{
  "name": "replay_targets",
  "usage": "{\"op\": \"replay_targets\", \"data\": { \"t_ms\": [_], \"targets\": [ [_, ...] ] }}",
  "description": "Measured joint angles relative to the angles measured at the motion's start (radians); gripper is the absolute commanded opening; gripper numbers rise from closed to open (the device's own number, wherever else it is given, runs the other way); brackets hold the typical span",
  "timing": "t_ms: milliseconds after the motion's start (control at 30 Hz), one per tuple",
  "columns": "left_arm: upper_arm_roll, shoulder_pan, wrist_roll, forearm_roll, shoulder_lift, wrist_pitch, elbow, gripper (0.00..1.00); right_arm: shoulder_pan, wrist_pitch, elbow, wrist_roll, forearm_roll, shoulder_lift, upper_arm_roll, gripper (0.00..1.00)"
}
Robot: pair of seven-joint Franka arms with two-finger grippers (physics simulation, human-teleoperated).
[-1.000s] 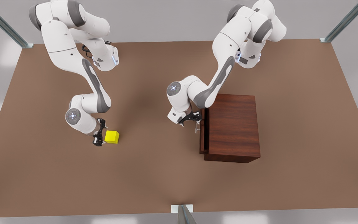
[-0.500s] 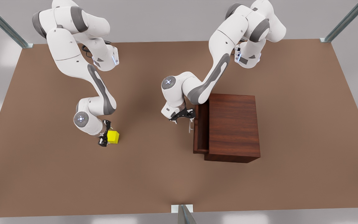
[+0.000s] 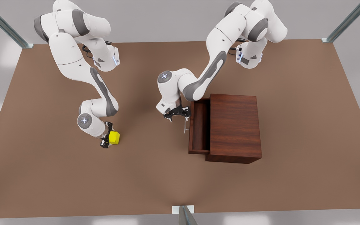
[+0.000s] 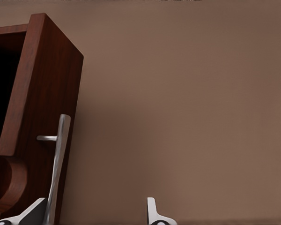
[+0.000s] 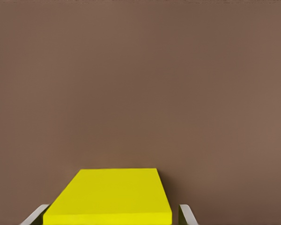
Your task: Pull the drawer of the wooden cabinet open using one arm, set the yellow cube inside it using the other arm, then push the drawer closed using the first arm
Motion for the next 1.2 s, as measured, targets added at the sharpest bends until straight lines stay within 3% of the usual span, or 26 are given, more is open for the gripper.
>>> {"op": "replay_targets", "data": {
  "t_ms": [167, 267, 367, 467, 600, 700, 833, 1000, 1200],
  "targets": [
    [0.001, -0.013, -0.002, 0.004, 0.001, 0.009, 0.010, 1.00, -0.004, 0.007, -0.001, 0.005, -0.024, 0.001, 0.000, 1.00],
    [0.000, -0.021, -0.005, 0.002, -0.002, 0.007, 0.021, 1.00, -0.004, 0.009, -0.001, 0.009, -0.029, 0.002, 0.000, 0.76],
    [-0.021, -0.038, 0.008, -0.063, -0.115, -0.107, 0.072, 1.00, -0.004, 0.012, -0.002, 0.016, -0.033, 0.003, 0.000, 0.66],
    [-0.039, -0.029, 0.039, -0.111, -0.248, -0.263, 0.084, 1.00, -0.004, 0.013, -0.002, 0.026, -0.035, -0.014, -0.001, 0.68],
    [-0.036, 0.319, 0.154, -0.218, -0.406, -0.480, 0.059, 1.00, -0.003, -0.008, 0.002, 0.036, -0.036, -0.082, -0.002, 0.66],
    [-0.015, 0.643, 0.276, -0.333, -0.617, -0.506, -0.229, 1.00, 0.011, -0.050, 0.027, 0.045, -0.034, -0.142, 0.003, 0.67],
    [0.015, 0.824, 0.425, -0.405, -0.597, -0.572, -0.091, 1.00, 0.071, -0.161, 0.152, 0.069, -0.030, -0.169, 0.008, 0.67],
    [0.011, 0.805, 0.567, -0.476, -0.540, -0.594, -0.039, 1.00, 0.186, -0.352, 0.388, 0.126, -0.025, -0.133, 0.009, 0.67],
    [-0.006, 0.754, 0.692, -0.493, -0.507, -0.640, -0.003, 1.00, 0.323, -0.608, 0.782, 0.237, -0.005, 0.038, 0.005, 0.67]
  ]
}}
